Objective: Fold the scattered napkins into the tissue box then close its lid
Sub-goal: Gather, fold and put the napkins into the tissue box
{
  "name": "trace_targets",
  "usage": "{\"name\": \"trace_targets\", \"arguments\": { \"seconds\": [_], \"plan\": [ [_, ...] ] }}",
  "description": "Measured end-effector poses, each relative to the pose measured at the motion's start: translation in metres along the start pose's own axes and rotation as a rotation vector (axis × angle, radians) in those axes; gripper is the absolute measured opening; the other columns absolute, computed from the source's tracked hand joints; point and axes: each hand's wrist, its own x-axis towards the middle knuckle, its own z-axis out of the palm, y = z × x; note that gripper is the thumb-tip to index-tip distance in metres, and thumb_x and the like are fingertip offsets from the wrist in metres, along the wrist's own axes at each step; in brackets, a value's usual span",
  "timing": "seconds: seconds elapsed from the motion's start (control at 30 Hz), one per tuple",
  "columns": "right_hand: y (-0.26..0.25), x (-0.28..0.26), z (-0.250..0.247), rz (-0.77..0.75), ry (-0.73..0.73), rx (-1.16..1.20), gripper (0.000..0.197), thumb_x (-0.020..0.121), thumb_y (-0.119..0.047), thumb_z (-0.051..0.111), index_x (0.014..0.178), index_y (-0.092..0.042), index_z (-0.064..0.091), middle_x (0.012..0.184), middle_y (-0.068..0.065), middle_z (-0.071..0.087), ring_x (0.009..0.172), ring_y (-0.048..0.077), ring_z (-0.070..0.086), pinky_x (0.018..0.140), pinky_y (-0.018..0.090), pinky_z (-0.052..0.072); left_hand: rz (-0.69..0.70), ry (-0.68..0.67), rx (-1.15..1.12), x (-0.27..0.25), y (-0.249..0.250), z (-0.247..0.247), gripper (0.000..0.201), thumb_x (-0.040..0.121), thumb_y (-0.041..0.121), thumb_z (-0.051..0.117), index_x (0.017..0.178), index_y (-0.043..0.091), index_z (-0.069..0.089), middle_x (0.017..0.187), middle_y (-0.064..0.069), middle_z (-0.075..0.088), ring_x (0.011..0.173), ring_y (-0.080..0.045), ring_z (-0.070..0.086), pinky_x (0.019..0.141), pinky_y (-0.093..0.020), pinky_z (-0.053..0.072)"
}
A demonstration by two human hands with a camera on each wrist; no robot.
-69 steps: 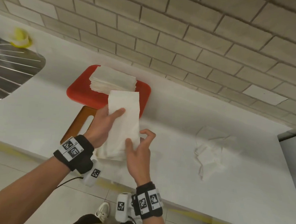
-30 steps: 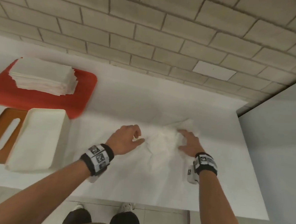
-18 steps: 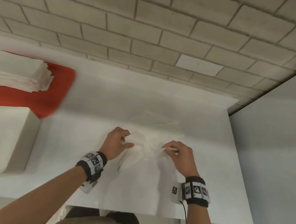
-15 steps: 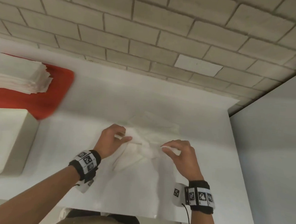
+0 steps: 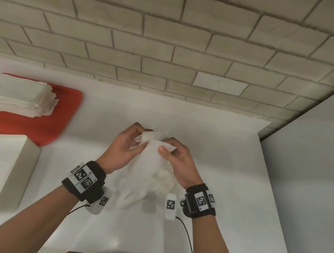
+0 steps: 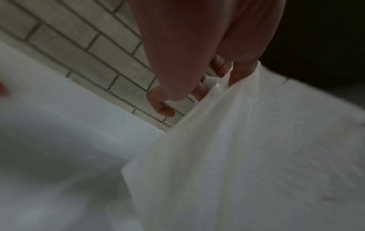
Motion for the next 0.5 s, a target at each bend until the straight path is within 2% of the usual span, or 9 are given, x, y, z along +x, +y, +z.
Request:
{"name": "trace_targets", "arguments": {
  "seconds": [0.07,0.13,0.2,0.23,0.3,0.37,0.4,0.5],
  "plan": [
    [-0.001,0.007,0.007,-0.028,0.023,-0.004,0.018,0.099,-0.014,0.078,0.109,-0.001,0.073,0.116,0.020,0.076,0.108,0.031,0.072,0.102,0.054,0.056,0.089,0.038,0.121,0.002,0.000,-0.002,0.037,0.097,-0.001,0.075,0.123,0.017,0.056,0.137,-0.004,0.065,0.131,-0.024,0.064,0.097,-0.043,0.062],
    [-0.003,0.011,0.010,-0.089,0.067,-0.092,0.016,0.098,-0.013,0.081,0.106,-0.001,0.074,0.113,0.015,0.078,0.106,0.030,0.073,0.099,0.051,0.057,0.051,0.177,0.053,0.001,-0.002,-0.003,0.067,0.087,-0.006,0.083,0.140,0.016,0.047,0.145,-0.002,0.057,0.136,-0.026,0.062,0.096,-0.043,0.063],
    [-0.004,0.013,0.010,-0.150,0.116,-0.195,0.013,0.094,-0.014,0.085,0.101,-0.007,0.078,0.107,0.006,0.078,0.104,0.027,0.073,0.095,0.046,0.058,-0.079,0.298,-0.121,-0.003,-0.001,-0.005,0.087,0.077,0.003,0.094,0.146,0.019,0.044,0.143,-0.006,0.061,0.119,-0.031,0.074,0.091,-0.039,0.064],
    [-0.004,0.013,0.011,-0.178,0.130,-0.228,0.012,0.092,-0.014,0.087,0.099,-0.008,0.079,0.104,0.003,0.077,0.104,0.024,0.073,0.094,0.041,0.056,-0.138,0.316,-0.178,-0.005,-0.002,-0.007,0.089,0.073,0.009,0.095,0.146,0.020,0.047,0.141,-0.008,0.064,0.110,-0.034,0.077,0.088,-0.039,0.065],
    [-0.006,0.011,0.013,-0.227,0.120,-0.280,0.011,0.090,-0.014,0.088,0.096,-0.009,0.080,0.101,-0.001,0.078,0.102,0.021,0.073,0.095,0.037,0.054,-0.200,0.266,-0.148,-0.007,-0.003,-0.012,0.079,0.076,0.003,0.094,0.143,0.020,0.055,0.136,-0.010,0.068,0.103,-0.039,0.078,0.085,-0.042,0.066],
    [-0.013,0.011,0.015,-0.258,0.091,-0.351,0.010,0.092,-0.018,0.087,0.097,-0.013,0.080,0.099,-0.005,0.079,0.100,0.019,0.074,0.093,0.039,0.055,-0.180,0.172,-0.057,-0.007,-0.001,-0.016,0.066,0.084,-0.010,0.084,0.138,0.020,0.063,0.130,-0.013,0.069,0.104,-0.043,0.077,0.091,-0.055,0.063],
    [-0.016,0.012,0.014,-0.261,0.080,-0.391,0.009,0.093,-0.020,0.086,0.097,-0.015,0.080,0.098,-0.008,0.079,0.097,0.017,0.074,0.089,0.039,0.055,-0.163,0.141,-0.035,-0.007,0.000,-0.018,0.059,0.087,-0.012,0.081,0.135,0.020,0.066,0.127,-0.014,0.070,0.106,-0.044,0.076,0.093,-0.059,0.061],
    [-0.027,0.019,0.012,-0.259,0.067,-0.554,0.008,0.096,-0.025,0.083,0.100,-0.021,0.077,0.093,-0.017,0.076,0.083,0.010,0.069,0.073,0.033,0.053,-0.128,0.119,-0.001,-0.007,0.007,-0.022,0.035,0.090,0.003,0.082,0.122,0.016,0.074,0.119,-0.014,0.076,0.107,-0.046,0.074,0.097,-0.057,0.059]
  ]
}}
